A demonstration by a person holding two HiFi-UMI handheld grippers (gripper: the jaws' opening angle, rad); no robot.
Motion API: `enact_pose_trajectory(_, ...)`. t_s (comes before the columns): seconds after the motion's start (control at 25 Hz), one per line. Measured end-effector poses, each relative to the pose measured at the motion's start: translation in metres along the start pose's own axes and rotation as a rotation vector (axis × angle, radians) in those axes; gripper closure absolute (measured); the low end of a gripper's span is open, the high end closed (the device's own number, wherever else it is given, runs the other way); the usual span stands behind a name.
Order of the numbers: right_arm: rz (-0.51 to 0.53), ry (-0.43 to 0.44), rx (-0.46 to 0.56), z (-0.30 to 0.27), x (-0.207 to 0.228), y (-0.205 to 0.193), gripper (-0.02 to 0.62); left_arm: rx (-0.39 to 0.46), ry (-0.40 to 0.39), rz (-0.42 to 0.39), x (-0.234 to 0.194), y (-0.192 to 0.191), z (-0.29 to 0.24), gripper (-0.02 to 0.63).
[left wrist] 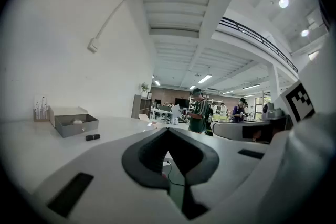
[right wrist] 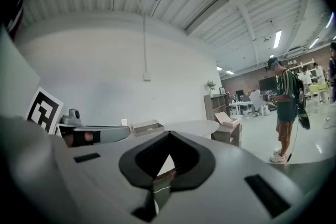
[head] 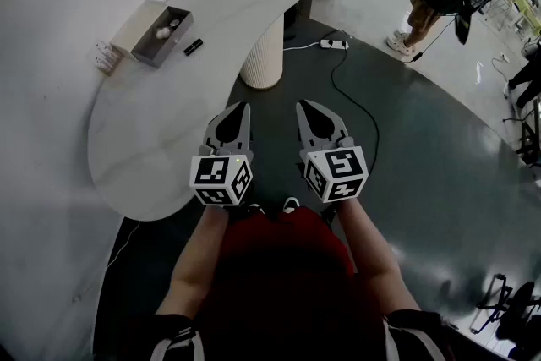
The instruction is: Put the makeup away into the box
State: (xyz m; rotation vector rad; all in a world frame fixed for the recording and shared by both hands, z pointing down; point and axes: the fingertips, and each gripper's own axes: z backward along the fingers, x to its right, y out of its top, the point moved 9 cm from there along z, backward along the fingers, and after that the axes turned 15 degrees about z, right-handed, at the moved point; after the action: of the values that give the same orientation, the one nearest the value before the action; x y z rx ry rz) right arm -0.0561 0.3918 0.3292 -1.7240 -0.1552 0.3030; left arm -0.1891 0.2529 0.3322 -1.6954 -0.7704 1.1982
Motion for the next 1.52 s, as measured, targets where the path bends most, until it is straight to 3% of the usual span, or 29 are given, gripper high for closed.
enact_pose_trajectory(0.64, 0.021, 0.005, -0.029, -0.002, 0.031, -0.01, 0.581, 0.002, 0.105, 0.013, 0.004, -0.009, -0.018, 0.584)
enact_pose_trajectory(1.28, 0.033, 0.035, -0.09, -0.041, 0.039, -0.02, 0.581, 0.016, 0.202, 0.038, -0.036, 0.0, -0.04, 0.578)
enact_pose_trajectory(1.52, 0.042, 0.039, -0.12, -0.072, 0.049, -0.027, 0.581, 0.002, 0.227, 0.05, -0.06, 0.002, -0.07, 0.515)
